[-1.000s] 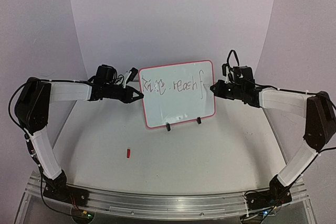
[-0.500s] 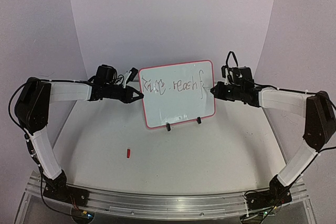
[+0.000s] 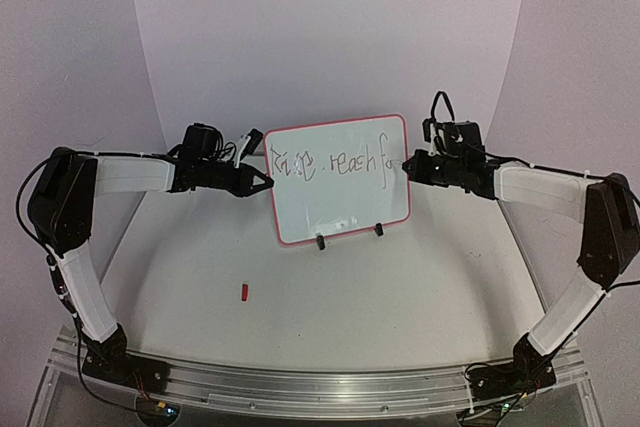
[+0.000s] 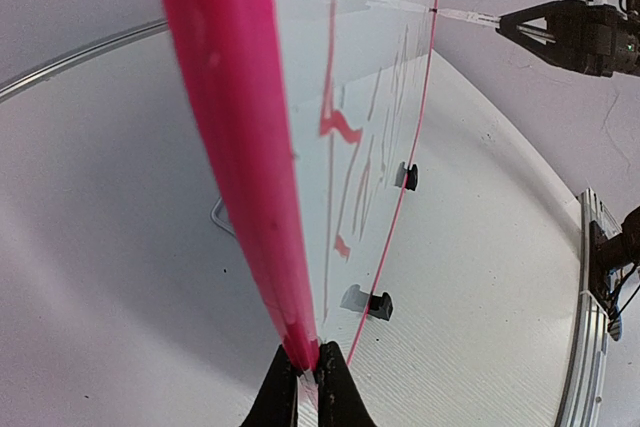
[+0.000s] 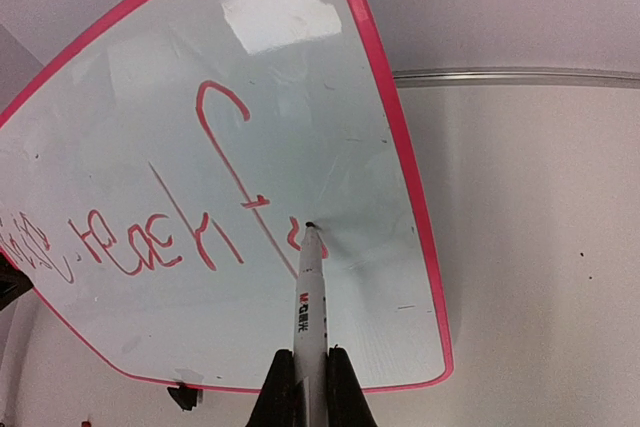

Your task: Write a sentence on the whiteboard

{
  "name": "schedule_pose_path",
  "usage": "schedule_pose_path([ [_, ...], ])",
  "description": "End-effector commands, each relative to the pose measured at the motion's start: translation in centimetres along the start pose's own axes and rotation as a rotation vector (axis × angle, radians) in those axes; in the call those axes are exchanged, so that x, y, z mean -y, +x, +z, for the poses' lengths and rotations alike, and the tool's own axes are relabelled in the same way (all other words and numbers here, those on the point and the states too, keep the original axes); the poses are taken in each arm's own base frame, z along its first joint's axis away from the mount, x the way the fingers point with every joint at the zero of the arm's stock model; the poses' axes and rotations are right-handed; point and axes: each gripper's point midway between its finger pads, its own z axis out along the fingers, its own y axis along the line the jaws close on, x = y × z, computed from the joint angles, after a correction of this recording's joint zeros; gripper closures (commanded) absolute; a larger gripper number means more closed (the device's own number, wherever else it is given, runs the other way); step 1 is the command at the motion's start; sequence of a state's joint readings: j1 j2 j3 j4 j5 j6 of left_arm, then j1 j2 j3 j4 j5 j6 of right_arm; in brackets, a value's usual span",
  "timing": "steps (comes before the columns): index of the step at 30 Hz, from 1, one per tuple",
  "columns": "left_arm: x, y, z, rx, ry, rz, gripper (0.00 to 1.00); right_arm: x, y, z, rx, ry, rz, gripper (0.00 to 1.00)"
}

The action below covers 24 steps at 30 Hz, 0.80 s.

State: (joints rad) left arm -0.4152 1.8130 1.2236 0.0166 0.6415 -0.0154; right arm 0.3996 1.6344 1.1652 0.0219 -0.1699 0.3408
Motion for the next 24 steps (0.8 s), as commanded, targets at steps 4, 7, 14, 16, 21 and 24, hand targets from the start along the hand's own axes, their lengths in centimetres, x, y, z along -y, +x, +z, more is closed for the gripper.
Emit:
schedule_pose_path([
  [4,-0.8,-0.3,-0.6,-0.016,-0.067,0.048,1.00,-1.6,-2.9,-0.4,0.061,-0.056,-0.016,1.00],
  [7,-0.7,-0.3,-0.6,-0.017,-0.067,0.048,1.00,-1.5,-2.3,0.0,0.045,-0.057,-0.011,1.00],
  [14,-0.7,-0.3,-0.6,-0.018,-0.067,0.050,1.00,-0.9,-1.4,0.0,0.030,-0.039,-0.005,1.00],
  [16,-0.7,-0.3,-0.6,-0.017,-0.066,0.048,1.00,-0.7,-1.1,0.0,0.027,-0.032,-0.002,1.00],
  [21,-0.7,-0.3,-0.6,-0.017,-0.067,0.048,1.00,-0.5,-0.9,-0.3,0.028,-0.023,0.003,1.00],
  [24,-0.7,-0.3,-0.6,-0.017,-0.066,0.047,1.00,-0.5,-0.9,-0.6,0.029,-0.024,0.005,1.00],
])
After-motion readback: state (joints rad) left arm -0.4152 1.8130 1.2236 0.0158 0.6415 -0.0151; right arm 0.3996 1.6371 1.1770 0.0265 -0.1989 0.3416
